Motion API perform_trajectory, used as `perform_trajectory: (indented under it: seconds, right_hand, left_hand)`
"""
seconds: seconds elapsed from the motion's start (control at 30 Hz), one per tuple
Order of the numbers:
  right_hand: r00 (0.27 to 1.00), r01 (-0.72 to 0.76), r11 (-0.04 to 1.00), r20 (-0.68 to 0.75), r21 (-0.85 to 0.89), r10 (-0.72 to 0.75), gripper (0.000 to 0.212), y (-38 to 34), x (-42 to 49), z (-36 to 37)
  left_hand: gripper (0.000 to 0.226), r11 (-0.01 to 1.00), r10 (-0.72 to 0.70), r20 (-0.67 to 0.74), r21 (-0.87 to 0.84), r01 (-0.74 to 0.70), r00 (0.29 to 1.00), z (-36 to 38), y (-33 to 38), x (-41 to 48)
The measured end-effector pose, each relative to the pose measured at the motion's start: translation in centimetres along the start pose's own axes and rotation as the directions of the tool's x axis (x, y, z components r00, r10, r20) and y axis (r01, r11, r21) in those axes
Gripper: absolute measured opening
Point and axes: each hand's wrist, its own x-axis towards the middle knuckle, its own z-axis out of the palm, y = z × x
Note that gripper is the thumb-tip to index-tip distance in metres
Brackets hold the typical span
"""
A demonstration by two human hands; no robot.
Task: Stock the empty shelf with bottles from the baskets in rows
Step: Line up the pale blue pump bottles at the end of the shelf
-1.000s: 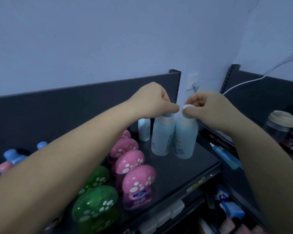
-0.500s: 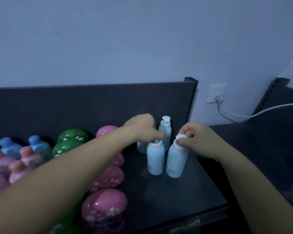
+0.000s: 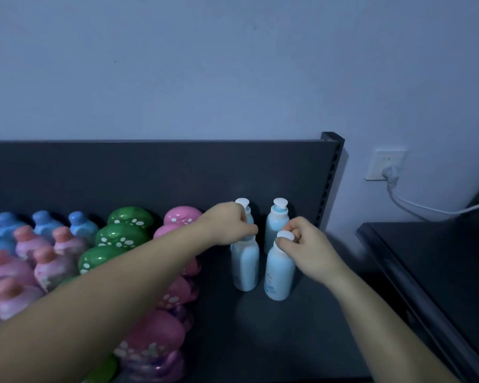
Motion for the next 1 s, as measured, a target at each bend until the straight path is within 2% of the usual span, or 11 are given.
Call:
perform_trajectory:
  seconds: [0.1, 0.17, 0.23, 0.27, 0.37, 0.47, 0.57, 0.8, 1.0]
  right_hand:
    - [0.997, 0.075, 0.99, 0.024, 0.117, -0.079, 0.025, 1.5, -0.5, -0.2]
    - [0.995, 0.083, 0.975, 0.043, 0.207, -0.094, 0.059, 3.0, -0.9, -0.1]
    - [0.996, 0.067, 0.986, 0.051, 0.151, -0.076, 0.089, 4.6, -1.0, 0.4]
    - [0.995, 0.058, 0.994, 0.075, 0.095, -0.065, 0.094, 5.2, -1.1, 0.9]
    - [0.98, 0.02, 0.999, 0.196, 0.049, -0.029, 0.083, 6.0, -1.6, 2.7]
    - [0.981, 0.005, 0.996, 0.191, 0.085, -0.022, 0.074, 5.9, -1.6, 4.3]
    - [0.992, -0.01, 0.995, 0.128, 0.099, -0.003, 0.074, 6.0, -1.1, 4.9]
    - [1.0, 0.006, 1.0, -0.021, -0.021, -0.006, 0.069, 6.9, 0.2, 4.7]
    - [1.0, 0.006, 0.999, -0.012, -0.039, -0.006, 0.071, 7.3, 1.1, 4.6]
  left_hand:
    - [0.053, 0.995, 0.02, 0.074, -0.104, -0.013, 0.997, -0.3, 0.0, -0.3]
    - [0.068, 0.992, 0.016, 0.16, -0.129, 0.005, 0.987, -0.7, -0.1, -0.7]
    - [0.078, 0.997, 0.007, 0.247, -0.073, 0.011, 0.969, -0.6, -1.0, -0.8]
    - [0.079, 1.0, 0.007, 0.27, -0.029, 0.001, 0.963, -0.2, -1.5, -0.8]
    - [0.059, 0.995, 0.05, 0.266, 0.068, -0.07, 0.963, 1.6, -2.8, -0.5]
    - [0.045, 0.992, 0.089, 0.274, 0.058, -0.109, 0.958, 2.1, -3.3, 0.1]
    - [0.042, 0.993, 0.081, 0.25, 0.064, -0.1, 0.965, 1.8, -3.4, 0.7]
    - [0.041, 1.0, -0.005, 0.11, 0.013, 0.004, 0.994, 2.7, -3.8, 1.5]
    - [0.049, 0.999, -0.043, 0.092, 0.004, 0.043, 0.995, 2.6, -3.7, 1.8]
